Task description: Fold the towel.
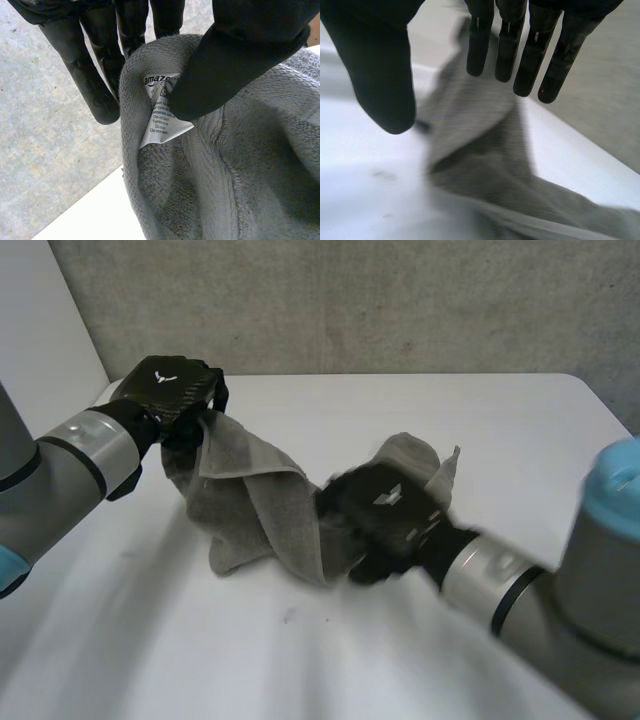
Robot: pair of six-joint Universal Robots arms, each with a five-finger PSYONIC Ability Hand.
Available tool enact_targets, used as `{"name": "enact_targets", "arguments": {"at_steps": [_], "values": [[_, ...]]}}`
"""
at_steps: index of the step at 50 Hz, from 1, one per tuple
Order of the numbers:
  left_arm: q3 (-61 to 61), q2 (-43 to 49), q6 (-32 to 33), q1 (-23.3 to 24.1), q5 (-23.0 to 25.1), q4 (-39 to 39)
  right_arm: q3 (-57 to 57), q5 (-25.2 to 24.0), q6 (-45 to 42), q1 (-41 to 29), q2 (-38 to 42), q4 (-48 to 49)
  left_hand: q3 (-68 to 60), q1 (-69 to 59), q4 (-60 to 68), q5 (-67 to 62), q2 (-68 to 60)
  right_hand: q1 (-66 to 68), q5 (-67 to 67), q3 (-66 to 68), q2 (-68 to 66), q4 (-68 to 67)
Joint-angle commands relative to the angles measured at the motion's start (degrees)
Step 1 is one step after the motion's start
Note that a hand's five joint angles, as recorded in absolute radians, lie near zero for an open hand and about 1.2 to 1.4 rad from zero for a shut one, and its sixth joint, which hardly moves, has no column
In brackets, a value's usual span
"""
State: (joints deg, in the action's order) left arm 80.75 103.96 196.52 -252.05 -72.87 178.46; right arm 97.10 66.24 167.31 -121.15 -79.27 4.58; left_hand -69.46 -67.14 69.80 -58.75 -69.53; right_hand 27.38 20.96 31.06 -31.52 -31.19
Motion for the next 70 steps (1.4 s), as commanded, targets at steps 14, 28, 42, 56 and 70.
{"name": "enact_targets", "arguments": {"at_steps": [14, 28, 42, 56, 70], "values": [[3.9, -10.3, -0.6, -0.8, 0.0, -0.2, -13.0, -5.3, -0.2, 17.7, 11.7, -6.3, -10.5, -12.9, 10.2, -11.3, -10.5, -10.2, -13.8, -13.9, 14.4, 14.0], [5.7, -12.1, -1.6, -0.8, 0.1, -0.2, -26.2, -3.6, -22.6, 17.1, 28.4, -6.2, -10.5, -12.9, 10.2, -11.3, -10.5, 7.2, 3.7, 3.6, -3.1, -3.4], [3.3, -9.2, -1.5, -3.9, 0.4, 2.0, -41.3, 4.8, -22.6, 16.1, 35.2, -5.5, -10.5, -12.9, 10.2, -11.3, -10.5, 52.6, 49.0, 48.9, -48.5, -48.8], [-48.6, 17.2, -13.3, -5.3, -3.1, 3.9, -44.9, 18.4, -21.2, 12.4, 17.5, 18.8, -10.5, -12.9, 10.2, -11.3, -10.5, 52.6, 49.0, 48.9, -48.5, -48.8], [-33.6, 17.8, -23.3, -7.1, 2.1, 5.1, -16.7, 10.8, -18.1, 13.3, 11.2, 21.1, -10.5, -12.9, 10.2, -11.3, -10.5, 52.6, 49.0, 48.9, -48.5, -48.8]]}}
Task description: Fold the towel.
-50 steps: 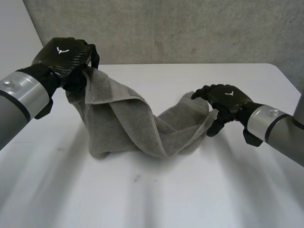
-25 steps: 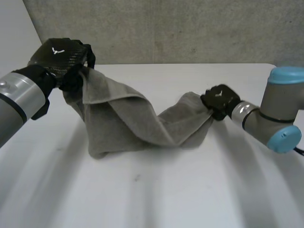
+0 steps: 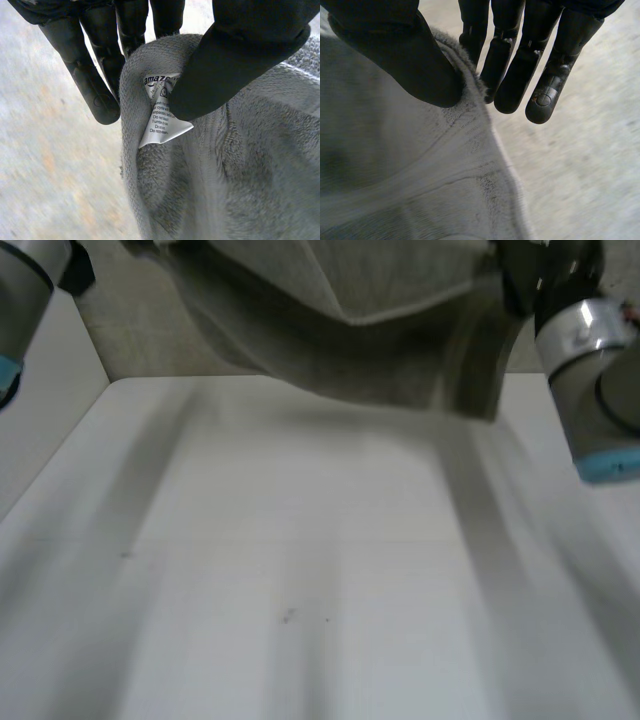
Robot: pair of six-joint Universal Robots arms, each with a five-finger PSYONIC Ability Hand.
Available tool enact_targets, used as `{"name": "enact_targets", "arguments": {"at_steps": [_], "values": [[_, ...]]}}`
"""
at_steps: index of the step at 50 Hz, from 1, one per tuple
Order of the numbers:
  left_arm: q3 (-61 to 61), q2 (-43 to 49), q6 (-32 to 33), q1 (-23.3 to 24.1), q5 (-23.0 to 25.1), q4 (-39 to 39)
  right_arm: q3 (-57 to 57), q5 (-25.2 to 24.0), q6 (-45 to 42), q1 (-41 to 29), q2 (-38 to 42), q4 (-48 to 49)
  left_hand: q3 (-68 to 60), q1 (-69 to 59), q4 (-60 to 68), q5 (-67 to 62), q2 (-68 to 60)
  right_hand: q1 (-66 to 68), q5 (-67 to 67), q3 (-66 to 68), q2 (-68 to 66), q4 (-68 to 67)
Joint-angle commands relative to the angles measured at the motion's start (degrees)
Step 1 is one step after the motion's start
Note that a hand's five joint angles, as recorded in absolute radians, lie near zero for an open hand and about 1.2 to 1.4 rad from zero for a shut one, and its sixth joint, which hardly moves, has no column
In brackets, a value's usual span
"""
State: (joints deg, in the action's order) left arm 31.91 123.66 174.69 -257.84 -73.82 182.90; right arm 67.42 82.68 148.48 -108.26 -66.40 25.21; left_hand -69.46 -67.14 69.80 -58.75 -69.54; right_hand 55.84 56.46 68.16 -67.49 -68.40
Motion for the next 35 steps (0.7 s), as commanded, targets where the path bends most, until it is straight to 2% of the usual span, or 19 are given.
{"name": "enact_targets", "arguments": {"at_steps": [1, 2, 5, 7, 11, 13, 16, 18, 19, 21, 22, 23, 24, 26, 31, 35], "values": [[20.1, -2.0, -1.4, -2.3, 3.8, 1.5, 16.7, -7.9, 0.8, 0.4, -2.6, 0.5, -10.5, -12.9, 10.2, -11.3, -10.5, 24.2, 13.5, 11.8, -12.5, -11.6], [24.7, -1.9, -1.1, -3.3, 4.6, 2.8, 20.2, -10.0, 0.8, 0.4, -2.9, 0.5, -10.5, -12.9, 10.2, -11.3, -10.5, 24.2, 13.5, 11.8, -12.5, -11.6], [29.2, -1.7, -0.9, -3.9, 5.3, 4.6, 23.1, -11.8, 0.2, 0.3, -2.9, 0.5, -10.5, -12.9, 10.2, -11.3, -10.5, 24.2, 13.5, 11.8, -12.5, -11.6], [37.0, -0.8, -0.8, -4.5, 6.5, 8.8, 27.3, -13.7, -0.5, 0.1, -2.6, -0.1, -10.5, -12.9, 10.2, -11.3, -10.5, 24.2, 13.5, 11.8, -12.5, -11.6], [43.0, 0.8, -0.8, -5.1, 6.9, 12.7, 30.1, -14.0, -2.3, -0.2, -2.1, -0.2, -10.5, -12.9, 10.2, -11.3, -10.5, 24.2, 13.5, 11.8, -12.5, -11.6], [47.3, 1.8, 0.5, -6.0, 7.0, 15.0, 31.2, -13.8, -4.8, -0.3, -1.5, -0.4, -0.5, -2.8, 0.2, -1.2, -0.5, 24.2, 13.5, 11.8, -12.5, -11.6], [49.0, 1.9, 2.3, -6.4, 7.0, 15.3, 31.5, -13.7, -5.5, -0.2, -1.5, -0.4, 5.4, 3.1, -5.8, 4.7, 5.5, 24.2, 13.5, 11.8, -12.5, -11.6], [51.0, 1.8, 8.7, -6.9, 6.9, 15.2, 31.5, -13.7, -5.7, -0.1, -1.7, -0.4, 19.1, 16.8, -19.5, 18.4, 19.2, 24.2, 13.5, 11.8, -12.5, -11.6], [51.0, 1.8, 8.7, -6.9, 6.9, 15.2, 31.5, -13.7, -5.7, -0.1, -1.7, -0.4, 19.2, 16.9, -19.6, 18.5, 19.3, 24.2, 13.5, 11.8, -12.5, -11.6], [52.9, 0.7, 15.7, -7.9, 6.8, 14.4, 31.2, -13.7, -5.5, -0.1, -1.9, -0.9, 33.8, 31.5, -34.1, 33.1, 33.8, 24.2, 13.5, 11.8, -12.5, -11.6], [52.9, 0.7, 15.8, -7.9, 6.8, 14.4, 31.2, -13.7, -5.5, -0.1, -1.9, -1.0, 33.8, 31.5, -34.2, 33.1, 33.9, 24.2, 13.5, 11.8, -12.5, -11.6], [54.2, -0.5, 18.7, -8.5, 6.8, 13.9, 31.0, -13.6, -5.4, -0.1, -2.0, -1.3, 40.5, 38.2, -40.8, 39.8, 40.6, 24.2, 13.5, 11.8, -12.5, -11.6], [54.2, -0.5, 18.8, -8.5, 6.8, 13.9, 31.0, -13.6, -5.4, -0.1, -2.0, -1.3, 40.6, 38.3, -40.9, 39.9, 40.6, 24.2, 13.5, 11.8, -12.5, -11.6], [56.6, -3.4, 23.2, -8.8, 6.9, 13.3, 30.9, -13.5, -5.3, -0.1, -2.0, -1.7, 48.9, 46.6, -49.3, 48.2, 49.0, 24.2, 13.5, 11.8, -12.5, -11.6], [60.1, -8.2, 27.0, -9.0, 6.8, 13.3, 30.8, -13.2, -5.4, -0.2, -2.0, -2.1, 53.2, 50.9, -53.5, 52.5, 53.3, 24.2, 13.5, 11.8, -12.5, -11.6], [63.5, -13.8, 27.3, -8.9, 6.8, 13.1, 30.4, -12.2, -5.3, -0.1, -2.0, -3.3, 53.0, 50.7, -53.4, 52.3, 53.1, 24.2, 13.5, 11.8, -12.5, -11.6]]}}
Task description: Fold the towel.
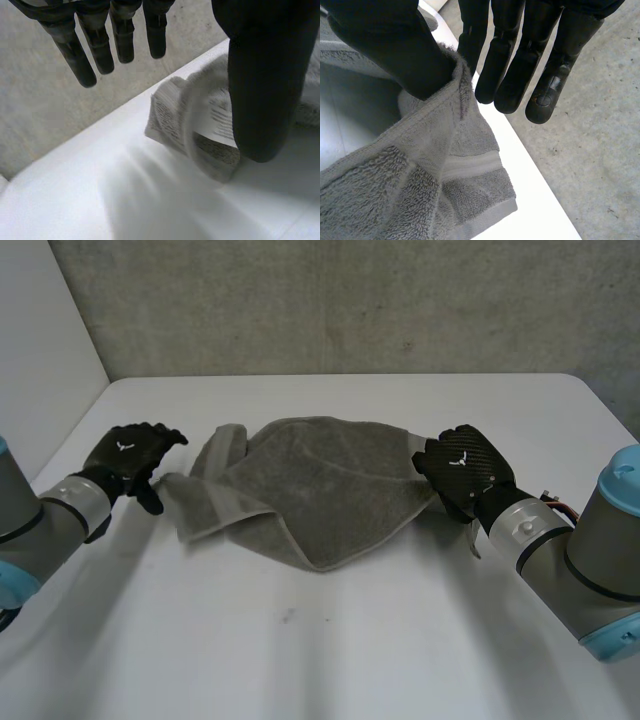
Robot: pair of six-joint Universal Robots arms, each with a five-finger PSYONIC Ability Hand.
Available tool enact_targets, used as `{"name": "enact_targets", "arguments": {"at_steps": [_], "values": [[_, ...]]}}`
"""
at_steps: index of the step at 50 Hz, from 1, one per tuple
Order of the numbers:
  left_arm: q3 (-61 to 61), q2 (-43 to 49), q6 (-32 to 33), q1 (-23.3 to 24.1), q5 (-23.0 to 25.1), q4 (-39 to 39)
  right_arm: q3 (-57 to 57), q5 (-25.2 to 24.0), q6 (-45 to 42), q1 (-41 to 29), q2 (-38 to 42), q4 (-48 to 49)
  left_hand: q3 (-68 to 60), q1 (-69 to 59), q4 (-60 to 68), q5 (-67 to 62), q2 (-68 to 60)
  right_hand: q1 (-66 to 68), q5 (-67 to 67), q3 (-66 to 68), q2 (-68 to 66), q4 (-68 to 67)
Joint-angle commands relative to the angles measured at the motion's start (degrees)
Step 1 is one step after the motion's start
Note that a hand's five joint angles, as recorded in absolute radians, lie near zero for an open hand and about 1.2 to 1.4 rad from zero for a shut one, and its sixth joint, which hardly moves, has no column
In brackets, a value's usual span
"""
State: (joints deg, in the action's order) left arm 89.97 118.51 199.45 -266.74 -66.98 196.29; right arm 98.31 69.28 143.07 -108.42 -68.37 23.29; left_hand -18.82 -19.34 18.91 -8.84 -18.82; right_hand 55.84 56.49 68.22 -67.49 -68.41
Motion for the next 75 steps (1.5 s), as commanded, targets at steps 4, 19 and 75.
{"name": "enact_targets", "arguments": {"at_steps": [4, 19, 75], "values": [[7.9, -12.1, 2.3, 0.4, -0.3, -0.4, -0.9, 2.0, 0.5, 0.0, 0.2, -2.2, 2.2, 2.7, -2.3, 2.2, 2.2, 24.2, 13.5, 11.8, -12.5, -11.6], [12.0, -14.6, -5.1, 17.4, -13.0, -1.4, -1.8, 4.3, 9.8, 0.0, 0.0, -6.7, -0.1, 0.4, 0.1, -0.1, -0.1, 24.2, 13.5, 11.8, -12.5, -11.6], [6.4, -15.0, 8.8, 19.7, -22.9, -9.3, -16.5, 4.4, -9.9, 0.9, -3.7, -41.0, -61.2, -60.7, 61.1, -61.2, -61.2, 24.2, 13.5, 11.8, -12.5, -11.6]]}}
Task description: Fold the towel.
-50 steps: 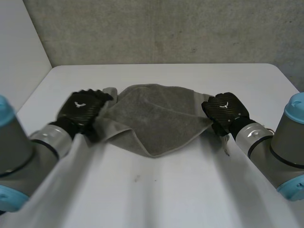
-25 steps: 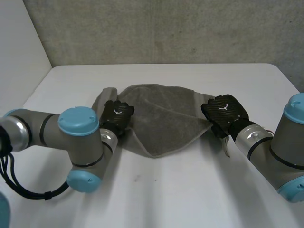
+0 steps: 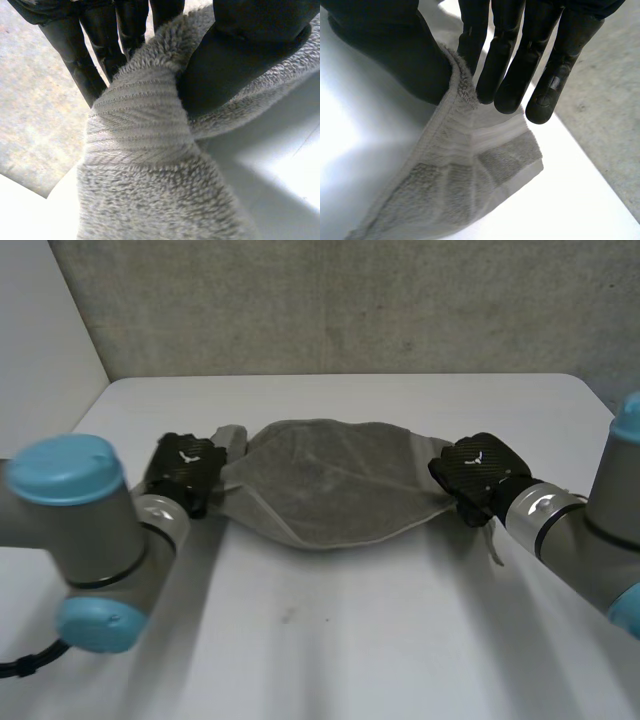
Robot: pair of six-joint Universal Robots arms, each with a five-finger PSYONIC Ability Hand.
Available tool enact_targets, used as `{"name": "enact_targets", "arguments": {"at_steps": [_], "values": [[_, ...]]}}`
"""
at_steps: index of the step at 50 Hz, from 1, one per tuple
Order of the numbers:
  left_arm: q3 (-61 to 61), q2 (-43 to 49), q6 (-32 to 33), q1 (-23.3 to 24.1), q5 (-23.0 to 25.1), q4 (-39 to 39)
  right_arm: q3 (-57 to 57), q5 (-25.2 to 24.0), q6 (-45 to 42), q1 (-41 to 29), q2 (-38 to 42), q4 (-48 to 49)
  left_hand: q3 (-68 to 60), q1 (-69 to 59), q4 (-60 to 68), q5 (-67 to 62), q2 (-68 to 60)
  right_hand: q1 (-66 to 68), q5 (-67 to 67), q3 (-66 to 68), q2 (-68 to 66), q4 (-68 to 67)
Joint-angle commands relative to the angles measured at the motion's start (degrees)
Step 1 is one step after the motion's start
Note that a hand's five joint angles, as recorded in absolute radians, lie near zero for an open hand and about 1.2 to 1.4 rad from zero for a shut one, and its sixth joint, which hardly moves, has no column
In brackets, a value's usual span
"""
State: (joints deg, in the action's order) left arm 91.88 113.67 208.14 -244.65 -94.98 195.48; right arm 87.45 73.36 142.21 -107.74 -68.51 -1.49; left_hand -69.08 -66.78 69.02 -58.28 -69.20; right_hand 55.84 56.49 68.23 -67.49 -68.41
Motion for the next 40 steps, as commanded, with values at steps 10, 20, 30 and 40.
{"name": "enact_targets", "arguments": {"at_steps": [10, 20, 30, 40], "values": [[3.7, -17.3, 2.0, -9.0, 15.0, -28.9, -7.2, -0.2, -14.8, 0.0, -10.9, -27.2, -10.9, -13.2, 11.0, -11.7, -10.8, 24.2, 13.5, 11.8, -12.5, -11.6], [3.0, -4.4, 11.3, -11.5, 17.9, -30.3, -5.4, 4.4, -23.0, -0.9, 1.4, -30.1, -10.9, -13.2, 11.0, -11.7, -10.8, 24.2, 13.5, 11.8, -12.5, -11.6], [-27.9, 12.1, 13.8, -10.7, 12.9, -27.0, -27.1, 13.9, -22.2, -2.6, 12.3, -15.8, -10.9, -13.2, 11.0, -11.7, -10.8, 24.2, 13.5, 11.8, -12.5, -11.6], [-53.8, 11.2, 7.0, -7.5, 11.0, -6.6, -33.6, 14.9, -18.9, -3.9, 4.2, 23.3, -10.9, -13.2, 11.0, -11.7, -10.8, 24.2, 13.5, 11.8, -12.5, -11.6]]}}
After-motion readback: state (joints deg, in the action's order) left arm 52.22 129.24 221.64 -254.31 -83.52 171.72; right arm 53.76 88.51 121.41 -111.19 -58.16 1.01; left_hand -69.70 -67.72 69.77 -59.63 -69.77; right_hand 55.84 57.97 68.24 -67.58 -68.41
